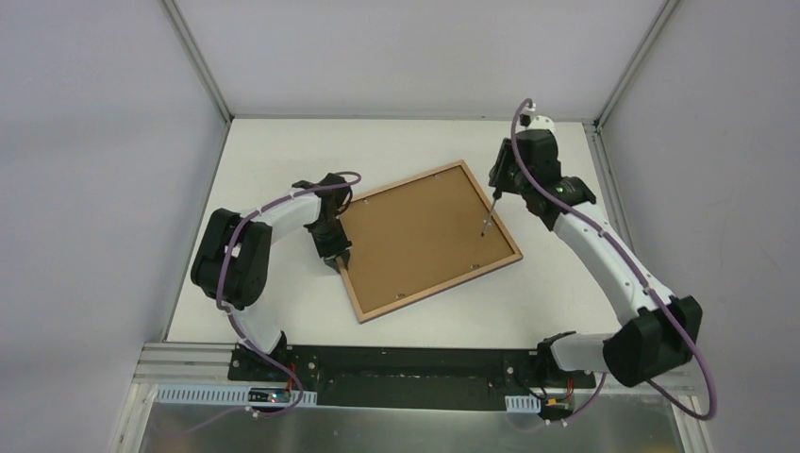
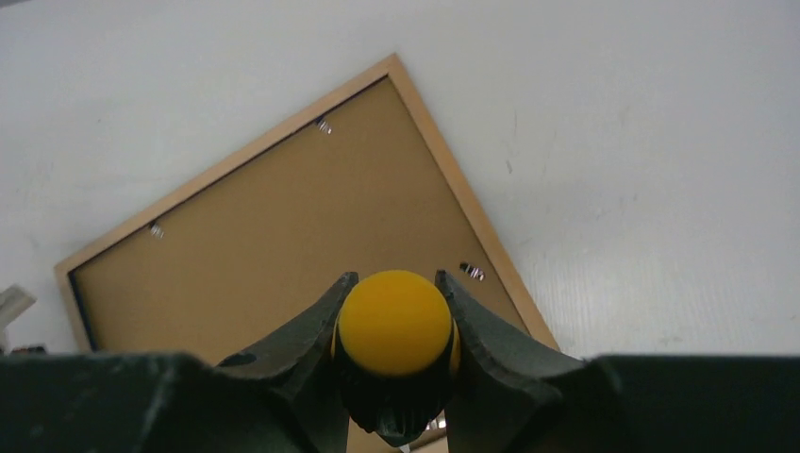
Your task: Take the photo out of the frame
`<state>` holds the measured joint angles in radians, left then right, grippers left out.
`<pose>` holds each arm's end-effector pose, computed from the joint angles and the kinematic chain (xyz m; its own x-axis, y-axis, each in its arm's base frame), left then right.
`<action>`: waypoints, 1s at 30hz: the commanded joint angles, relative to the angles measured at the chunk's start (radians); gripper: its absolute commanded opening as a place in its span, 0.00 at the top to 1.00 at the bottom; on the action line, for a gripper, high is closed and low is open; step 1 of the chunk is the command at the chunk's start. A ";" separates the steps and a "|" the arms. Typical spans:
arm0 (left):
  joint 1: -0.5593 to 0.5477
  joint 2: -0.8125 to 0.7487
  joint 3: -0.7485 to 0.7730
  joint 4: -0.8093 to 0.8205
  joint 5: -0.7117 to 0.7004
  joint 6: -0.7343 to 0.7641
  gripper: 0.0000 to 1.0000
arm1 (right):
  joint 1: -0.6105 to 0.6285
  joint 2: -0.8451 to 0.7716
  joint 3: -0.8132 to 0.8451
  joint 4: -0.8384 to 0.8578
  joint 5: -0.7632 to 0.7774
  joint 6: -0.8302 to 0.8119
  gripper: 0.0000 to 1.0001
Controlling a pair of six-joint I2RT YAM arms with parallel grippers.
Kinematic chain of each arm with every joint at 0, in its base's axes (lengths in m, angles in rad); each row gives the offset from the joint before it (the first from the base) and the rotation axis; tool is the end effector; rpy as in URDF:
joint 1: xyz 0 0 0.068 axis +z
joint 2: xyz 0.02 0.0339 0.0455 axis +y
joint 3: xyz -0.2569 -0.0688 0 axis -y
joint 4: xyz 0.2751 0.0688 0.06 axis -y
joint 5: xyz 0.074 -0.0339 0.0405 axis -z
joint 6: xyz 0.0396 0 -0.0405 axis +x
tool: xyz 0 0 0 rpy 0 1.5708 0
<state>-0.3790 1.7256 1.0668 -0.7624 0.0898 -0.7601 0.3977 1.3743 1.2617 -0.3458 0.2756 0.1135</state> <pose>0.3060 -0.1257 0.1342 -0.9283 -0.3689 -0.0469 -0.3569 0.9191 -0.1670 0.3273 0.1258 0.3446 -0.4221 -0.0591 -0.9046 -0.1005 0.9948 -0.0181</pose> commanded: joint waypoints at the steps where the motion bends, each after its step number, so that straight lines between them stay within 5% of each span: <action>1: 0.037 -0.003 0.028 -0.078 -0.192 0.147 0.82 | 0.007 -0.138 -0.074 -0.157 -0.147 0.111 1.00; 9: 0.042 -0.181 0.062 -0.067 -0.092 0.129 0.34 | 0.007 -0.309 -0.125 -0.307 -0.192 0.104 1.00; 16: 0.039 -0.395 -0.059 -0.006 0.049 -0.156 0.03 | 0.006 -0.397 -0.192 -0.323 -0.249 0.114 1.00; 24: 0.007 -0.728 -0.460 0.059 0.090 -0.794 0.03 | 0.006 -0.403 -0.240 -0.309 -0.335 0.138 1.00; 30: -0.103 -0.815 -0.516 0.070 0.079 -1.016 0.03 | 0.008 -0.399 -0.264 -0.284 -0.381 0.146 1.00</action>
<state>-0.4206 0.9405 0.5583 -0.7048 0.1532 -1.4780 0.4000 0.9848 1.0019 -0.6640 -0.0502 0.2356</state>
